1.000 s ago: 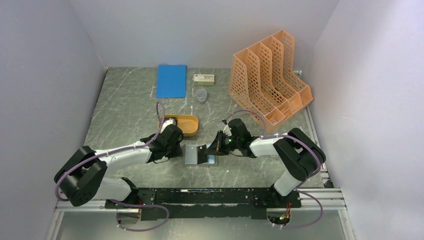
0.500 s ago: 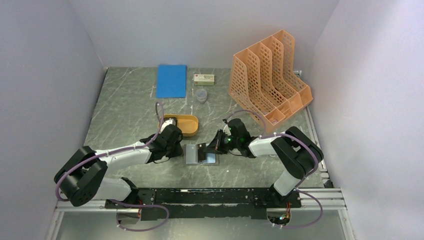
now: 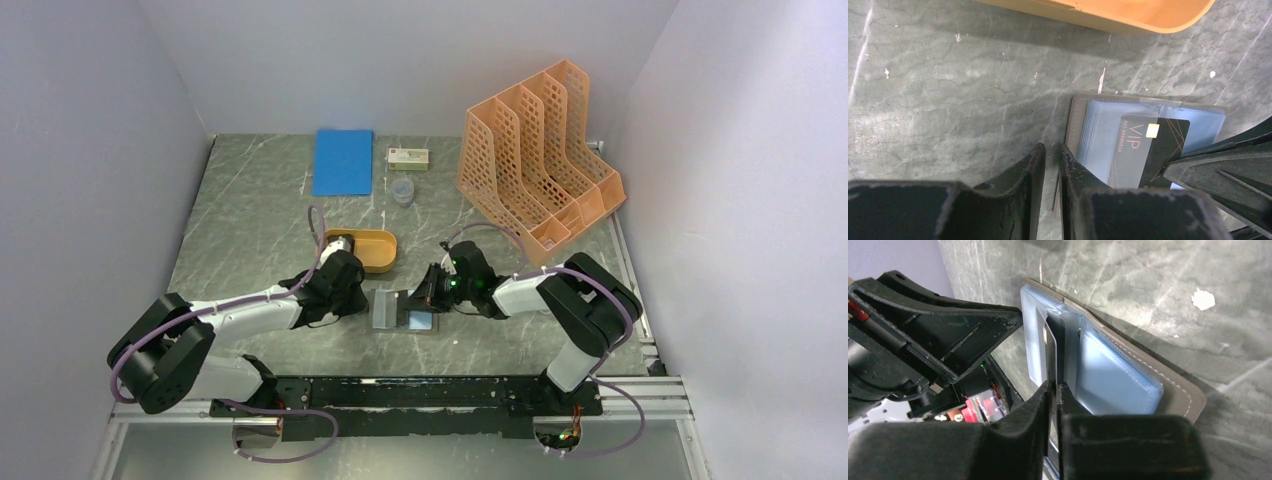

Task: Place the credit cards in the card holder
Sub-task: Insert the credit card into the card holder.

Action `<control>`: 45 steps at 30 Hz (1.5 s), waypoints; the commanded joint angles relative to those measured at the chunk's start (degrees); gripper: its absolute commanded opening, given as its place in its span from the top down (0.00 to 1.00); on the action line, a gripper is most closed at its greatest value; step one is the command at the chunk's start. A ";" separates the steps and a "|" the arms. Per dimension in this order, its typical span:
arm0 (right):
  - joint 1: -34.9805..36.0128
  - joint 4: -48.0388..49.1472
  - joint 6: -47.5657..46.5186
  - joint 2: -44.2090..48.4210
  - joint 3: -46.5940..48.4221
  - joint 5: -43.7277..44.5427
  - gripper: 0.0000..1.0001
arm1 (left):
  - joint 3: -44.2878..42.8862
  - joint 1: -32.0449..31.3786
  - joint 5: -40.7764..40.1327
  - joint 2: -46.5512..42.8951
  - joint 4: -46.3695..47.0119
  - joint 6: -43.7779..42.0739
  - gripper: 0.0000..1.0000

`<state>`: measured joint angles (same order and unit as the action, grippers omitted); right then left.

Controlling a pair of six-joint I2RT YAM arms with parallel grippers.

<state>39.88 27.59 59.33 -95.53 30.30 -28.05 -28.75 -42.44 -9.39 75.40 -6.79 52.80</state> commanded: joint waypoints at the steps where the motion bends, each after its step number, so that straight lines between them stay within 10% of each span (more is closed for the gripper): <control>1: 0.63 -2.03 -1.11 0.81 0.41 0.53 0.81 | 2.72 0.07 3.03 1.55 -5.21 0.29 0.77; 7: 0.64 -4.43 -1.96 2.34 1.54 0.98 0.54 | 3.18 0.12 3.64 1.34 -4.62 0.63 0.77; 38: 6.26 -20.11 -6.97 0.47 11.68 6.87 0.47 | 3.93 0.07 5.35 -0.72 -3.84 1.17 0.79; 45: 5.98 -34.29 -11.45 7.42 16.83 13.42 0.30 | -0.38 0.63 1.78 -8.47 -10.75 -0.42 0.50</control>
<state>45.78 3.40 51.86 -92.64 43.29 -20.05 -26.85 -42.19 -6.11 70.67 -9.06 53.76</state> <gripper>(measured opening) 0.674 0.423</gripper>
